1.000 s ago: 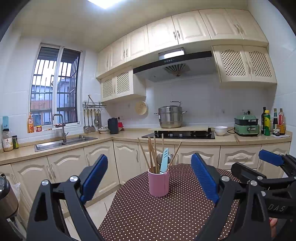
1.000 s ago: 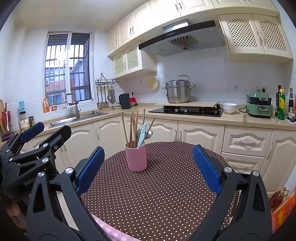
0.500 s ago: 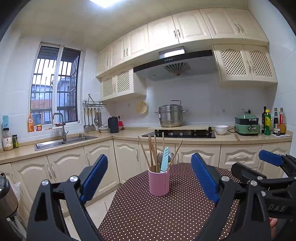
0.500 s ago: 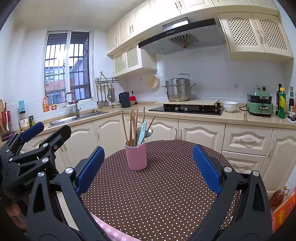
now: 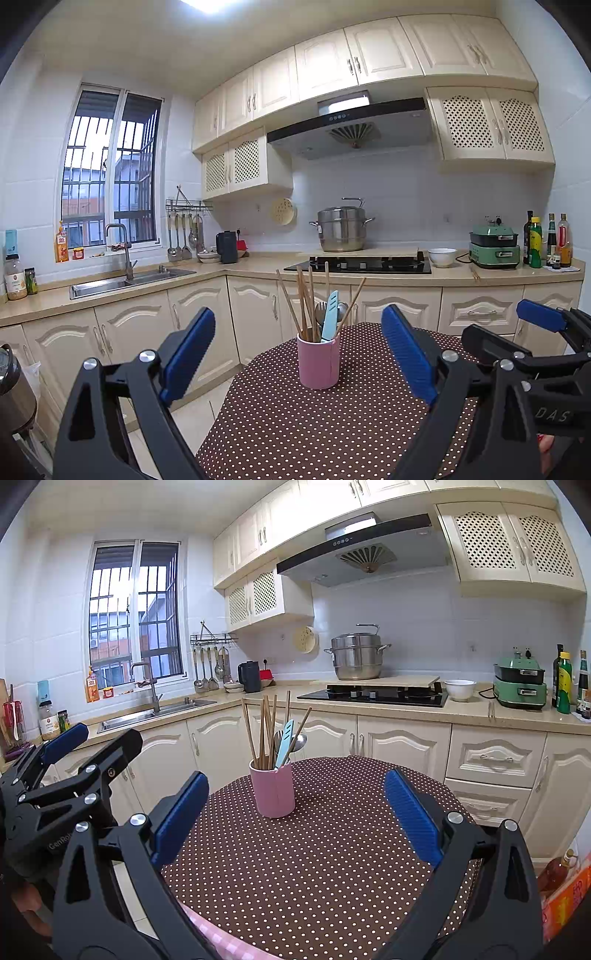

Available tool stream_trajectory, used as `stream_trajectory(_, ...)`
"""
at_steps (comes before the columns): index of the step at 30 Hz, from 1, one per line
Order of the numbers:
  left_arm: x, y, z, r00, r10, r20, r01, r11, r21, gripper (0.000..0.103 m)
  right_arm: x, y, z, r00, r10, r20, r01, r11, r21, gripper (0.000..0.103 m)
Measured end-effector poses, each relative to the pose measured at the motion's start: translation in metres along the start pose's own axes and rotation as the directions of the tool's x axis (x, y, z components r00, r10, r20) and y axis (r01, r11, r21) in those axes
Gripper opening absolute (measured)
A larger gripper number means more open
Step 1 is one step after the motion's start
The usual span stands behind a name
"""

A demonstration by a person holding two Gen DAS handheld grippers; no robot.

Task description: Organize utensils

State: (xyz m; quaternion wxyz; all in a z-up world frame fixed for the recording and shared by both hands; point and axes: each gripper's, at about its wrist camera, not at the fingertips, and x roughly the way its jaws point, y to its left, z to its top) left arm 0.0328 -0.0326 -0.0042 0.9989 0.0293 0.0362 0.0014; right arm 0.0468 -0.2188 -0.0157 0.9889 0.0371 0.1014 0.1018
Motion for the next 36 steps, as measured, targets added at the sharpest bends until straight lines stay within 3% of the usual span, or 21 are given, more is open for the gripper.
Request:
stream_trajectory(16, 0.007, 0.003, -0.003, 1.0, 0.007, -0.008, -0.007, 1.0, 0.0, 0.09, 0.005, 0.001, -0.001, 1.0, 0.006, -0.008, -0.006, 1.0, 0.001, 0.094)
stream_trajectory(26, 0.027, 0.003, -0.009, 0.999, 0.016, -0.046, -0.016, 1.0, 0.003, 0.09, 0.03, -0.006, -0.004, 0.999, 0.016, -0.046, -0.016, 1.0, 0.013, 0.094)
stream_trajectory(33, 0.065, -0.003, -0.023, 0.99, 0.019, -0.139, -0.019, 1.0, 0.007, 0.09, 0.065, -0.021, -0.016, 0.993, 0.011, -0.116, -0.008, 1.0, 0.026, 0.094)
stream_trajectory(36, 0.096, -0.008, -0.034, 0.973, 0.006, -0.231, -0.006, 1.0, 0.002, 0.09, 0.091, -0.032, -0.025, 0.985, -0.002, -0.173, 0.007, 1.0, 0.028, 0.094)
